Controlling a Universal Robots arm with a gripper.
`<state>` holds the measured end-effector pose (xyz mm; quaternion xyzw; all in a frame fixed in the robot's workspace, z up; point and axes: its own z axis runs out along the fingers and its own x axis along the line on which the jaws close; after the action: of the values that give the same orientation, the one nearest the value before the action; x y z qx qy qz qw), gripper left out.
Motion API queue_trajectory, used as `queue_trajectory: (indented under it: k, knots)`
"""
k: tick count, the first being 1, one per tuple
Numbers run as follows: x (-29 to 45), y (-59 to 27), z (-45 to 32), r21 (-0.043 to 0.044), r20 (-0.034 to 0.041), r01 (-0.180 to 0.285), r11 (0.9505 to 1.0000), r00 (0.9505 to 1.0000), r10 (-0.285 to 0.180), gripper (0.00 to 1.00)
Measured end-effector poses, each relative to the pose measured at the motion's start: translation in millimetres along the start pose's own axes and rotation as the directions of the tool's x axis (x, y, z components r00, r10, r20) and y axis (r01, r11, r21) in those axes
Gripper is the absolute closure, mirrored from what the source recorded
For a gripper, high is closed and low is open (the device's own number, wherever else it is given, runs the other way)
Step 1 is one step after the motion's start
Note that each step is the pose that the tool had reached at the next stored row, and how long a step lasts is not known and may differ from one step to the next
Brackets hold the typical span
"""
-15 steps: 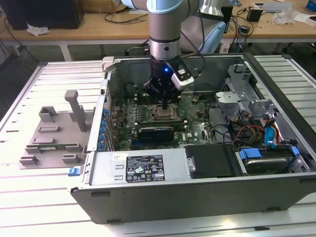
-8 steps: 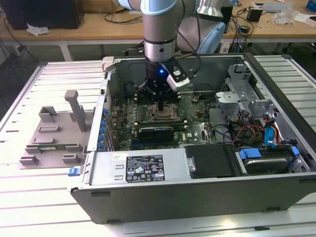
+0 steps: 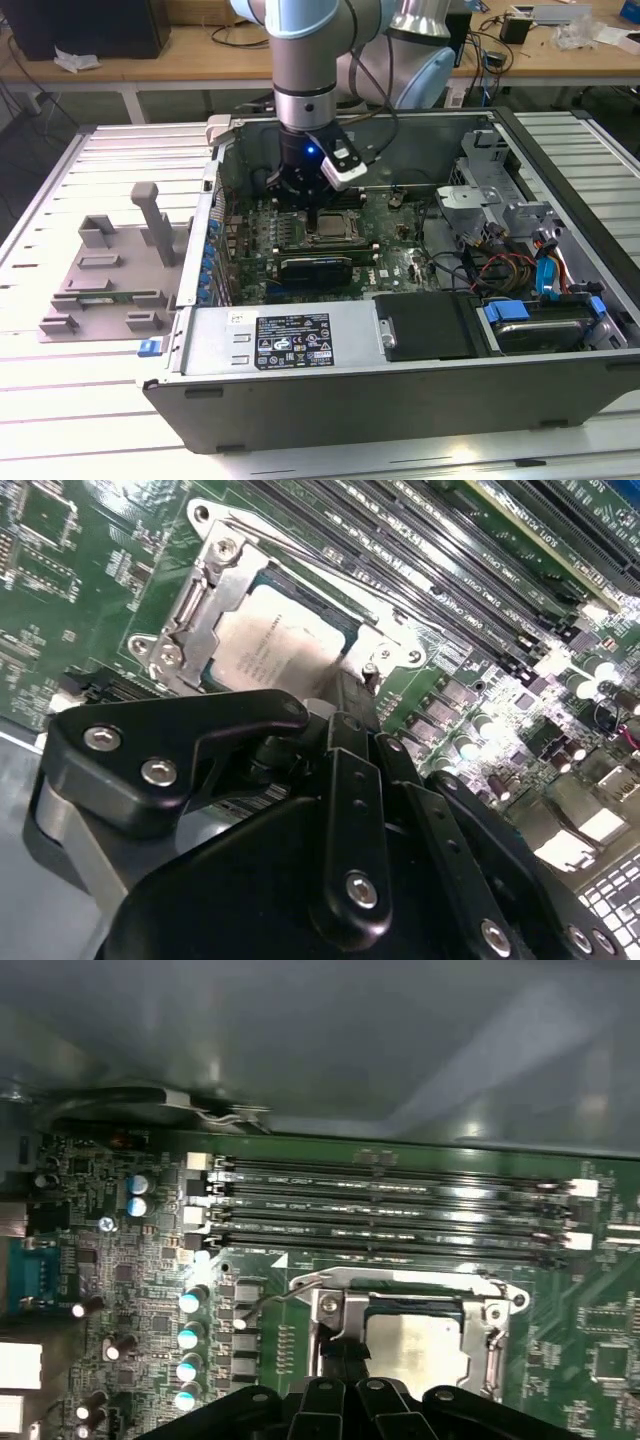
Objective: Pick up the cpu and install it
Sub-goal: 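Close the cpu cover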
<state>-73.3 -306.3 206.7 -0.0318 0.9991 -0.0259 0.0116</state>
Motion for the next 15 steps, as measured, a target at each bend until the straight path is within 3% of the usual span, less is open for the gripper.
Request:
queue_trajectory:
  k: [15]
  knots:
    - [6.2, 0.2, 4.7, 0.0001, 0.0008, 0.001, 1.0000, 1.0000, -0.001, 0.89]
